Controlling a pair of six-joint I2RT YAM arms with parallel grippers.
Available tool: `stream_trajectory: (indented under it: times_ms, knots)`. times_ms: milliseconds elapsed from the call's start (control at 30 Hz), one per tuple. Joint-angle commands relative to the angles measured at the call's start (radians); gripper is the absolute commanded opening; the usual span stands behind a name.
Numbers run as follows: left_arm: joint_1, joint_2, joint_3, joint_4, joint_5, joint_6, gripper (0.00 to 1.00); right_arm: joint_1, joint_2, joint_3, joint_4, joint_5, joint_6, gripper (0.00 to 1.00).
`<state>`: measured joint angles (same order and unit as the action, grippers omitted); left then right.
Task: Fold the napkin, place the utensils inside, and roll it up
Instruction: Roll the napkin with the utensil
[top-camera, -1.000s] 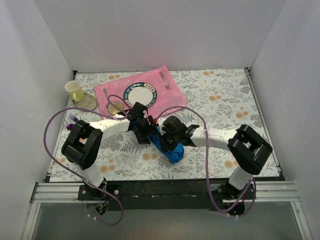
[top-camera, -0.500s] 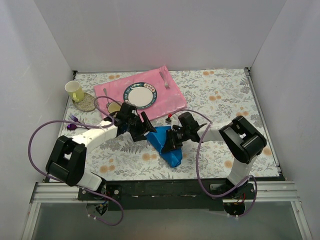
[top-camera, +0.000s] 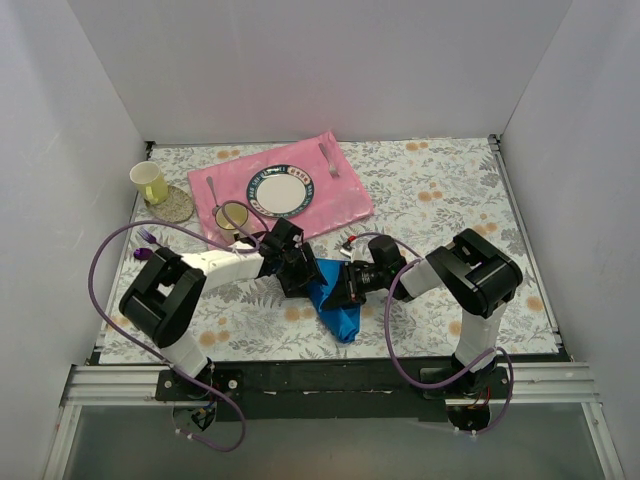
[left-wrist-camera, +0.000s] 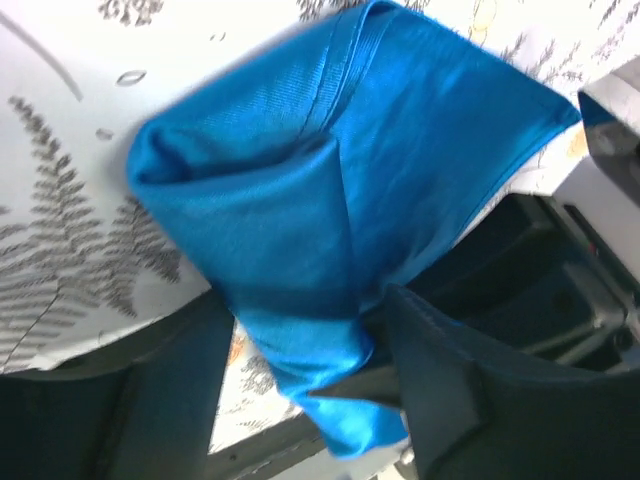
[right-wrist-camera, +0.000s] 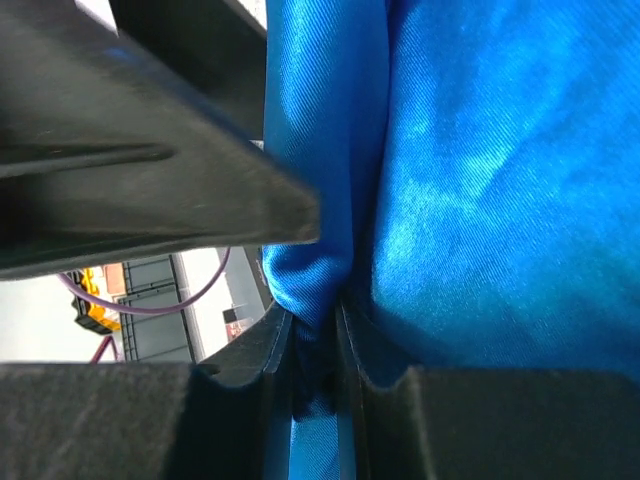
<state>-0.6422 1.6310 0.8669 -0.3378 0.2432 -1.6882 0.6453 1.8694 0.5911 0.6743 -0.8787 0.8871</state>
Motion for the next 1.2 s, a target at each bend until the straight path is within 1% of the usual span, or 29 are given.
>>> stream_trajectory:
  times_ms: [0, 67, 100, 133, 167, 200, 233, 267, 300, 333, 367, 400, 433, 467, 500, 533, 567, 600, 633, 667, 700, 833, 933, 1167]
  knots:
    - [-0.016, 0.07, -0.002, -0.03, -0.131, -0.016, 0.51, -0.003, 0.007, -0.007, 0.03, -0.025, 0.016, 0.09]
    - [-0.017, 0.076, -0.002, -0.026, -0.151, -0.011, 0.43, -0.001, 0.007, -0.01, 0.016, -0.023, -0.011, 0.11]
    - [-0.019, 0.079, -0.002, -0.03, -0.157, -0.007, 0.35, -0.004, 0.004, -0.011, -0.008, -0.02, -0.025, 0.13]
    - [-0.019, 0.079, -0.005, -0.033, -0.163, -0.001, 0.32, -0.003, -0.009, -0.008, -0.036, -0.016, -0.045, 0.15]
    - [-0.019, 0.081, -0.003, -0.038, -0.168, 0.005, 0.3, -0.004, -0.021, -0.001, -0.088, 0.003, -0.124, 0.17]
    - [-0.019, 0.084, -0.003, -0.052, -0.177, 0.016, 0.28, -0.001, -0.051, 0.015, -0.225, 0.023, -0.172, 0.22]
    - [-0.019, 0.087, -0.006, -0.055, -0.177, 0.019, 0.27, 0.001, -0.071, 0.057, -0.324, 0.046, -0.238, 0.25]
    - [-0.019, 0.089, -0.011, -0.056, -0.174, 0.022, 0.26, 0.005, -0.091, 0.087, -0.41, 0.111, -0.352, 0.28]
    - [-0.02, 0.092, -0.011, -0.056, -0.17, 0.024, 0.26, 0.01, -0.145, 0.111, -0.486, 0.154, -0.413, 0.33]
    - [-0.022, 0.096, -0.011, -0.055, -0.168, 0.03, 0.25, 0.022, -0.174, 0.157, -0.628, 0.197, -0.456, 0.36]
    - [-0.024, 0.099, -0.009, -0.056, -0.167, 0.032, 0.25, 0.027, -0.203, 0.179, -0.678, 0.287, -0.489, 0.39]
    - [-0.025, 0.102, -0.006, -0.055, -0.162, 0.033, 0.25, 0.033, -0.258, 0.202, -0.762, 0.338, -0.555, 0.43]
    - [-0.025, 0.104, -0.005, -0.056, -0.162, 0.038, 0.25, 0.059, -0.285, 0.228, -0.859, 0.39, -0.577, 0.46]
    - [-0.027, 0.105, -0.002, -0.055, -0.159, 0.038, 0.25, 0.074, -0.311, 0.271, -0.91, 0.499, -0.597, 0.48]
    - [-0.027, 0.105, -0.002, -0.056, -0.157, 0.039, 0.25, 0.094, -0.352, 0.295, -0.944, 0.551, -0.617, 0.52]
    - [-0.027, 0.105, 0.0, -0.053, -0.151, 0.039, 0.25, 0.14, -0.369, 0.314, -0.97, 0.601, -0.622, 0.53]
    - [-0.027, 0.11, 0.001, -0.053, -0.148, 0.044, 0.25, 0.169, -0.383, 0.344, -1.013, 0.707, -0.62, 0.55]
    - [-0.027, 0.113, 0.007, -0.055, -0.144, 0.045, 0.25, 0.232, -0.403, 0.355, -1.025, 0.763, -0.61, 0.57]
    - [-0.027, 0.118, 0.009, -0.055, -0.131, 0.047, 0.25, 0.266, -0.409, 0.364, -1.036, 0.818, -0.602, 0.58]
    - [-0.027, 0.121, 0.011, -0.055, -0.127, 0.044, 0.25, 0.296, -0.409, 0.374, -1.042, 0.933, -0.59, 0.6]
    - [-0.027, 0.122, 0.015, -0.056, -0.119, 0.044, 0.26, 0.348, -0.406, 0.377, -1.047, 0.983, -0.574, 0.61]
    - [-0.027, 0.128, 0.029, -0.069, -0.081, 0.024, 0.26, 0.447, -0.383, 0.372, -1.032, 1.185, -0.498, 0.63]
    - [-0.027, 0.127, 0.029, -0.075, -0.062, 0.002, 0.27, 0.5, -0.349, 0.377, -1.021, 1.276, -0.476, 0.64]
    - [-0.027, 0.127, 0.015, -0.064, -0.053, -0.048, 0.28, 0.563, -0.253, 0.457, -1.035, 1.334, -0.491, 0.66]
